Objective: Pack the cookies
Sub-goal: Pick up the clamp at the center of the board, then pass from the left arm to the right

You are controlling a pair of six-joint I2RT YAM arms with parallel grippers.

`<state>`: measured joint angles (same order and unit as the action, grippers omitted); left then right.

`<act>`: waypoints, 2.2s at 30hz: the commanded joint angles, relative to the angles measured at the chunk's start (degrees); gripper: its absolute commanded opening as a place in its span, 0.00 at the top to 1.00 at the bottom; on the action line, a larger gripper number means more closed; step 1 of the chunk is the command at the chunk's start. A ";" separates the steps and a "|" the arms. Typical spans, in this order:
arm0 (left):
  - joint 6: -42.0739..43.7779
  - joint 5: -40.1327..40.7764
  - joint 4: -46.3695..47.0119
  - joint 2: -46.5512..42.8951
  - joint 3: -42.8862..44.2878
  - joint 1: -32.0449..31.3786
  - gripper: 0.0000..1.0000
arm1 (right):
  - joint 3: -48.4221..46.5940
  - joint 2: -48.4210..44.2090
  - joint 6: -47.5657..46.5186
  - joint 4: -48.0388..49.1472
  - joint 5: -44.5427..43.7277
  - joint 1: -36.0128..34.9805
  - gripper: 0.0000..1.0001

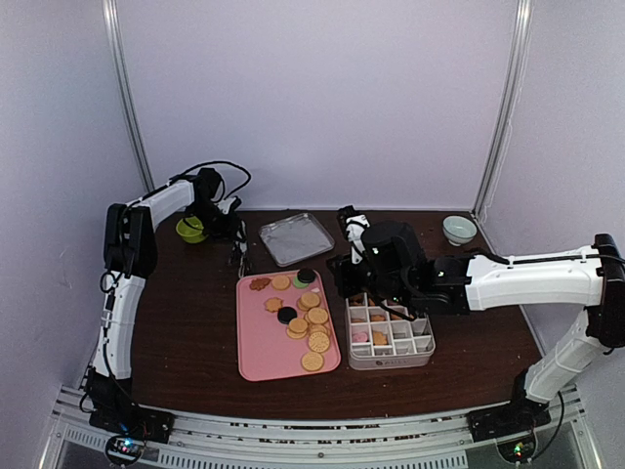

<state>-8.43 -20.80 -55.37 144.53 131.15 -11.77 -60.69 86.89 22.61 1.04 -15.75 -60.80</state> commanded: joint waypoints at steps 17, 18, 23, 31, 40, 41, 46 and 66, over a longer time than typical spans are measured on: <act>3.65 -2.30 -0.90 -2.06 -1.97 2.16 0.77 | 0.34 0.16 0.70 0.55 -1.80 -0.31 0.83; 4.47 -2.68 -1.19 -2.28 -2.22 2.26 0.78 | 0.19 0.31 0.66 0.59 -1.65 -0.31 0.83; 7.16 -4.87 -2.69 -3.20 -1.23 2.29 0.82 | -0.65 1.26 0.27 0.55 -1.11 -0.31 0.83; 12.90 -2.04 -6.58 -9.19 -1.25 2.44 0.87 | -1.51 1.59 -0.12 1.31 -0.23 -0.21 0.83; 18.80 -24.68 -10.14 -22.80 -8.37 2.41 0.90 | -7.53 3.45 3.44 6.62 15.42 6.49 0.75; 19.29 -27.44 -10.26 -24.36 -9.51 2.45 0.90 | -8.20 3.81 5.05 8.10 17.72 7.47 0.68; 23.48 -35.76 -10.77 -31.79 -14.32 1.38 0.89 | -14.32 7.47 10.48 12.39 27.22 10.36 0.38; 25.24 -26.30 -10.90 -44.15 -16.73 -8.60 0.90 | -24.36 13.81 17.64 10.04 29.82 8.64 0.58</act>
<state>19.11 -47.35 -70.08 101.89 112.29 -19.16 -84.18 100.44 39.81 10.72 15.55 -51.09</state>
